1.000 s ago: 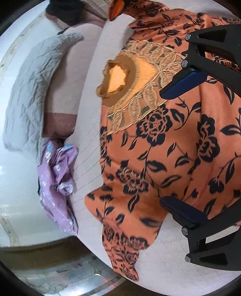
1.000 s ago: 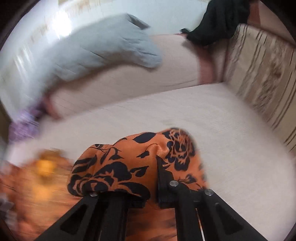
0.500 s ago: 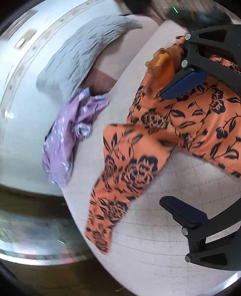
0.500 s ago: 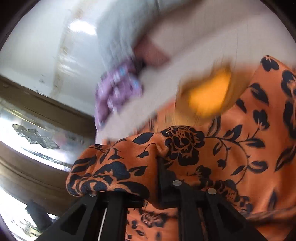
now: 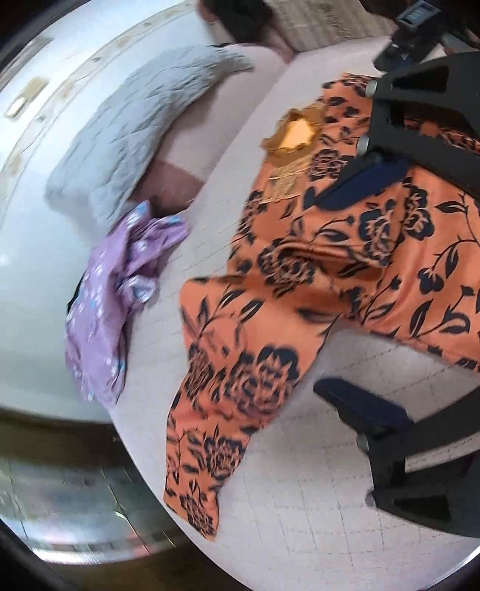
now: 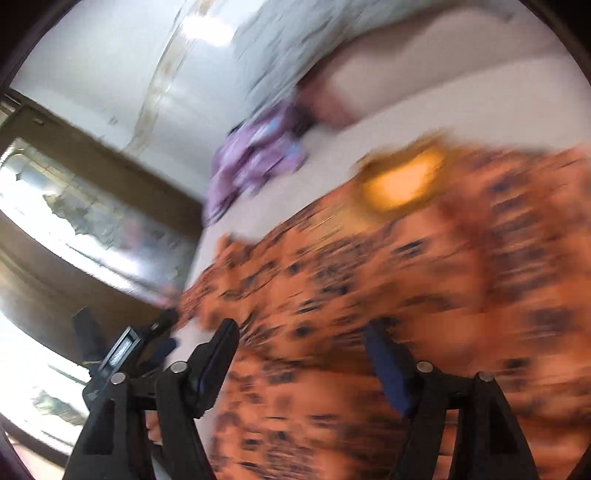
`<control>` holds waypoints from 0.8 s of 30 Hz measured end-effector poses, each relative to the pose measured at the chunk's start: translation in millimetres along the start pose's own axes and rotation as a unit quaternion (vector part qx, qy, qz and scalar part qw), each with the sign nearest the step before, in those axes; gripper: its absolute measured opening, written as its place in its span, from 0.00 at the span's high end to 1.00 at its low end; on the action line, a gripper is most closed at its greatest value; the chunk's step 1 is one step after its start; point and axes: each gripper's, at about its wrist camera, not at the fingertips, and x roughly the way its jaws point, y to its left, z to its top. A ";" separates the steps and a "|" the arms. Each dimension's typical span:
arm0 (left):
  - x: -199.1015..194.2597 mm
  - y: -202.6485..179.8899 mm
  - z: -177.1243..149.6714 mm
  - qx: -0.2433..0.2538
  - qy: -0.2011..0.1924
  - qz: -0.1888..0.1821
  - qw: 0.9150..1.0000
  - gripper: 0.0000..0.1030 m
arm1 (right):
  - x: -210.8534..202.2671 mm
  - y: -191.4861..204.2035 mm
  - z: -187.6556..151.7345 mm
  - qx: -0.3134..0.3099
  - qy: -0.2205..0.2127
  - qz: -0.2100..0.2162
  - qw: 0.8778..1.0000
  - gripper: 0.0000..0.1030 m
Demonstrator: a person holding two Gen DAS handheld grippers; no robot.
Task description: Fold small clothes
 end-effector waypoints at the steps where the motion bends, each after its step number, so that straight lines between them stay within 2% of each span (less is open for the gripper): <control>1: 3.3 -3.3 -1.7 0.006 0.008 -0.005 1.000 0.29 | -8.0 -11.1 2.9 0.001 -0.008 -0.020 1.000 0.42; 2: 6.4 -5.7 -3.0 0.011 0.015 -0.010 1.000 0.36 | -16.8 -25.9 4.2 0.008 -0.013 -0.034 0.999 0.45; 4: 15.0 -11.5 -7.5 0.019 0.032 -0.020 0.999 0.38 | -33.9 -58.3 4.5 0.033 -0.018 -0.053 0.998 0.59; 5: 18.5 -16.3 -10.0 0.026 0.036 -0.020 0.999 0.38 | -38.2 -72.7 3.3 0.045 -0.021 -0.059 0.997 0.60; 9: 26.2 -43.3 -20.8 0.081 0.035 -0.011 0.996 0.37 | -37.6 -109.3 -1.2 0.072 -0.020 -0.056 0.996 0.62; 11: 31.9 -55.4 -24.1 0.106 0.036 -0.009 0.994 0.29 | -33.7 -116.2 -5.0 0.073 -0.018 -0.053 0.996 0.62; 12: 35.8 -60.1 -25.3 0.115 0.035 -0.006 0.993 0.29 | -32.1 -120.4 -6.4 0.072 -0.012 -0.048 0.996 0.62; 14: 43.8 -64.4 -25.8 0.125 0.037 -0.005 0.991 0.29 | -26.7 -123.3 -7.5 0.074 -0.004 -0.049 0.996 0.62; 18: 69.3 -58.8 -27.2 0.115 0.069 -0.003 0.991 0.29 | -22.9 -131.5 -4.9 0.097 0.010 -0.040 0.994 0.63; 19: 73.7 -56.3 -27.6 0.109 0.077 -0.007 0.991 0.31 | -25.4 -135.1 -5.5 0.106 0.013 -0.036 0.994 0.63; 21: 77.6 -53.5 -28.9 0.100 0.082 -0.021 0.991 0.50 | -25.8 -139.3 -5.4 0.119 0.017 -0.029 0.992 0.63; 24: 74.4 -56.7 -30.0 0.110 0.073 -0.025 0.991 0.54 | -25.5 -139.4 -4.5 0.119 0.022 -0.030 0.992 0.63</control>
